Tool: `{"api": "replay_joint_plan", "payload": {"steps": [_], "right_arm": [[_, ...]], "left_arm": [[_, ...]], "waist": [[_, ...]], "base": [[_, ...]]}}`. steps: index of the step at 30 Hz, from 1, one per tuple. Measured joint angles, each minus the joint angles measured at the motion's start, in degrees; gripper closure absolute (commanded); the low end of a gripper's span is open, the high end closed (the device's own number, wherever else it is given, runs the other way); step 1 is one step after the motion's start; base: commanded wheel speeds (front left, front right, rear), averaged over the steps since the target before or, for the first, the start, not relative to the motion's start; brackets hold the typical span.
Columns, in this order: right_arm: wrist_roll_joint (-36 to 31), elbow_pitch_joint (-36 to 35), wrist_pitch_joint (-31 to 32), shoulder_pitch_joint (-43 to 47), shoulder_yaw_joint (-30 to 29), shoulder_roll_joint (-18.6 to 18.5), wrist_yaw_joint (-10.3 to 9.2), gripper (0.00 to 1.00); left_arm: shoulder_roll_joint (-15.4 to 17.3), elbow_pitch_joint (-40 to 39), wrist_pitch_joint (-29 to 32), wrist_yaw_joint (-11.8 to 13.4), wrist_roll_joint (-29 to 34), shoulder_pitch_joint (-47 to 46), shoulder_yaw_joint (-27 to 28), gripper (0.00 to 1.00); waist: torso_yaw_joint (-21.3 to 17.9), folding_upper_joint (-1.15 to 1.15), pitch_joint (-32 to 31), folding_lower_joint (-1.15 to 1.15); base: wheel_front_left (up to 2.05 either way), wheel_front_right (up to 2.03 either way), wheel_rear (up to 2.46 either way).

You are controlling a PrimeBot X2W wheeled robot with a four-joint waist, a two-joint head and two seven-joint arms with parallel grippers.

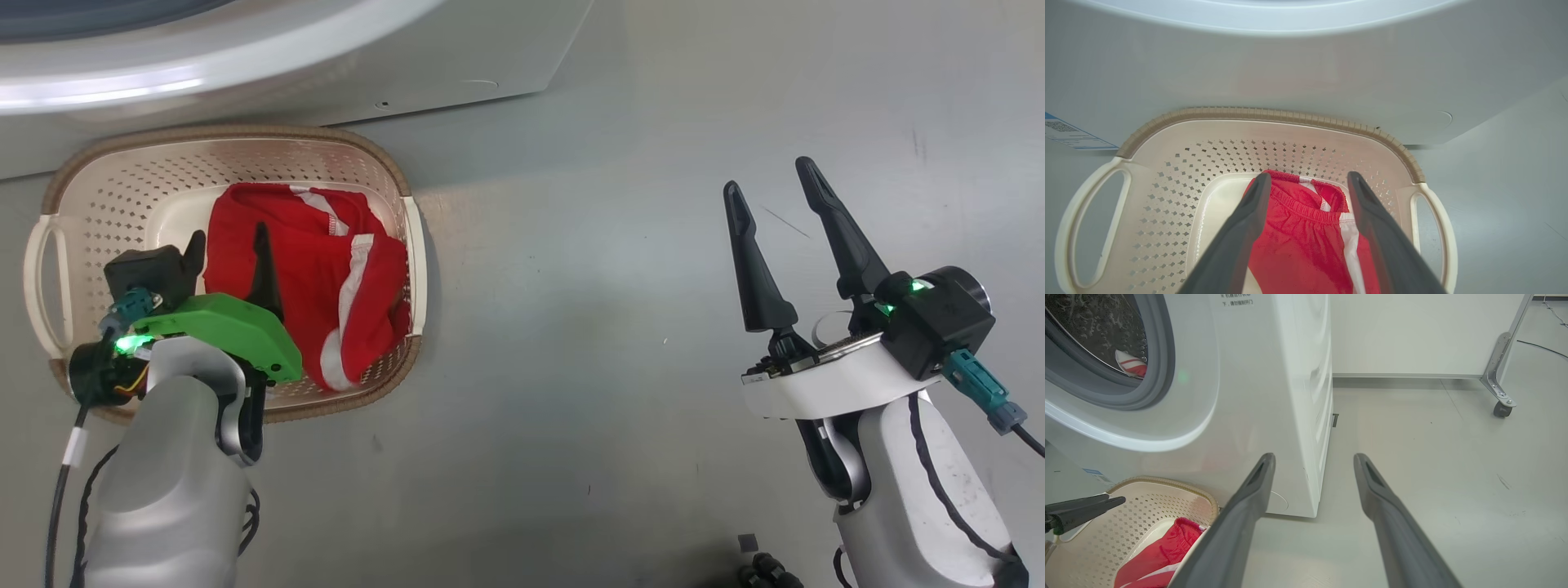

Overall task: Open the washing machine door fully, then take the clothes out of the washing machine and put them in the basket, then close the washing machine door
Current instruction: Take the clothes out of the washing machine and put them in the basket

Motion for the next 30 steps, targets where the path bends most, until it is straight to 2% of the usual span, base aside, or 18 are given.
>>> {"api": "replay_joint_plan", "payload": {"steps": [5,14,30], "right_arm": [[0.00,0.87,0.00,-0.22,-0.43,0.00,0.01,0.00],[-0.03,2.48,0.00,0.05,-2.66,-0.16,0.00,0.00],[-0.11,5.49,0.00,4.79,-5.90,-0.96,-0.07,0.00]], "left_arm": [[-0.10,0.45,-4.16,-1.12,-1.26,0.09,0.86,0.00],[-0.59,-3.10,-5.60,-2.44,-1.26,1.03,1.22,0.00],[-1.10,-20.00,-5.57,-3.18,2.01,9.64,1.75,0.00]], "waist": [[0.49,0.00,-1.48,0.00],[2.14,0.00,-5.13,0.00],[6.56,0.00,-15.29,0.00]], "base": [[0.00,0.00,0.00],[0.00,0.00,0.00],[0.00,0.00,0.00]]}}
